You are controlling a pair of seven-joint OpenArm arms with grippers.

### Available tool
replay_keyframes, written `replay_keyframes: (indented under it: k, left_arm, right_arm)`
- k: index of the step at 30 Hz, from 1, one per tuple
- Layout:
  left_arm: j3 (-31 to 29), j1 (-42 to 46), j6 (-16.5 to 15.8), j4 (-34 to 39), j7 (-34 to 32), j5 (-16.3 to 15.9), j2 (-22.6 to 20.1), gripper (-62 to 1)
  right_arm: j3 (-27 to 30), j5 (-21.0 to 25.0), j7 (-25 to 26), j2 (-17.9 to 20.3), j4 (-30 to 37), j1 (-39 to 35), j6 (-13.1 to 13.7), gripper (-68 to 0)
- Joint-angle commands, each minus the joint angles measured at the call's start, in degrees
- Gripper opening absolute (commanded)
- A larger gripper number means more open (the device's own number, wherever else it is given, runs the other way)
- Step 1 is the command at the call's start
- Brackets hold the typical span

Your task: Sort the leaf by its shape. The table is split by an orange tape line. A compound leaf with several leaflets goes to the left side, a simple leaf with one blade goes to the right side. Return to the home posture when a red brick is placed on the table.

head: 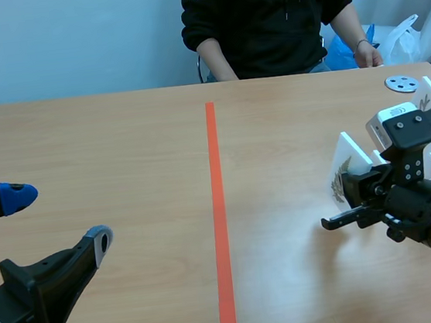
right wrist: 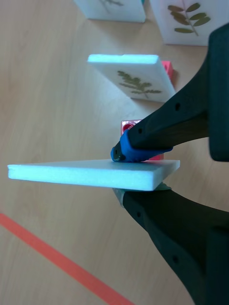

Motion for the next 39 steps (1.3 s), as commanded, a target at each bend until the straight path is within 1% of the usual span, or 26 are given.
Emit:
replay_keyframes:
  k: [1, 7, 9, 10, 19, 20, 21, 24, 25, 27, 31, 35, 37, 39]
  left_arm:
    - [0.2, 0.0, -0.1, 1.2, -1.0, -0.4, 0.3, 1.4]
    - [0.2, 0.0, -0.1, 1.2, -1.0, -0.4, 0.3, 1.4]
    - [0.2, 0.0, -0.1, 1.2, -1.0, -0.4, 0.3, 1.4]
    - [0.2, 0.0, -0.1, 1.2, -1.0, -0.4, 0.3, 1.4]
    - [0.2, 0.0, -0.1, 1.2, -1.0, -0.4, 0.3, 1.4]
    - [0.2, 0.0, -0.1, 1.2, -1.0, -0.4, 0.3, 1.4]
    - [0.2, 0.0, -0.1, 1.2, -1.0, -0.4, 0.3, 1.4]
    - [0.2, 0.0, -0.1, 1.2, -1.0, -0.4, 0.3, 1.4]
    - [0.2, 0.0, -0.1, 1.2, -1.0, -0.4, 0.3, 1.4]
    - [0.2, 0.0, -0.1, 1.2, -1.0, -0.4, 0.3, 1.4]
    - [0.2, 0.0, -0.1, 1.2, -1.0, -0.4, 0.3, 1.4]
    - [0.2, 0.0, -0.1, 1.2, -1.0, -0.4, 0.3, 1.4]
    - [0.2, 0.0, -0.1, 1.2, -1.0, -0.4, 0.3, 1.4]
    - [0.2, 0.0, -0.1, 1.2, -1.0, -0.4, 0.3, 1.4]
  right_arm:
    - [0.1, -0.1, 1.4, 0.3, -0.9, 0.7, 0.0, -64.2]
    - [0.1, -1.3, 4.4, 0.3, -6.1, 1.2, -0.2, -64.2]
    - [0.1, -1.6, 5.2, 0.3, -7.1, 1.2, -1.4, -64.2]
    - [0.1, -1.6, 5.3, 0.3, -7.5, 1.2, -1.7, -64.2]
    - [0.1, -2.1, 6.0, 0.3, -7.7, 1.1, -1.7, -63.3]
    - [0.1, -2.1, 6.0, 0.3, -7.7, 1.1, -1.7, -62.3]
    - [0.1, -2.1, 6.1, 0.3, -7.7, 1.1, -1.7, -59.6]
    - [0.1, -2.0, 6.9, 0.3, -7.7, 1.1, -1.7, -49.0]
    - [0.1, -2.0, 7.3, 0.3, -7.7, 1.1, -1.7, -46.9]
    - [0.3, -2.0, 7.8, 0.3, -7.4, 1.1, -1.7, -45.7]
    - [1.3, -1.9, 7.7, 0.3, -5.7, 1.1, -1.6, -45.7]
    - [3.4, -1.2, 6.1, 0.3, -1.0, 0.8, -1.3, -45.7]
    - [4.7, 0.4, 4.2, 0.3, 2.4, 0.4, -0.6, -45.7]
    - [6.1, 2.1, 2.8, 0.3, 6.3, -0.3, 0.9, -45.7]
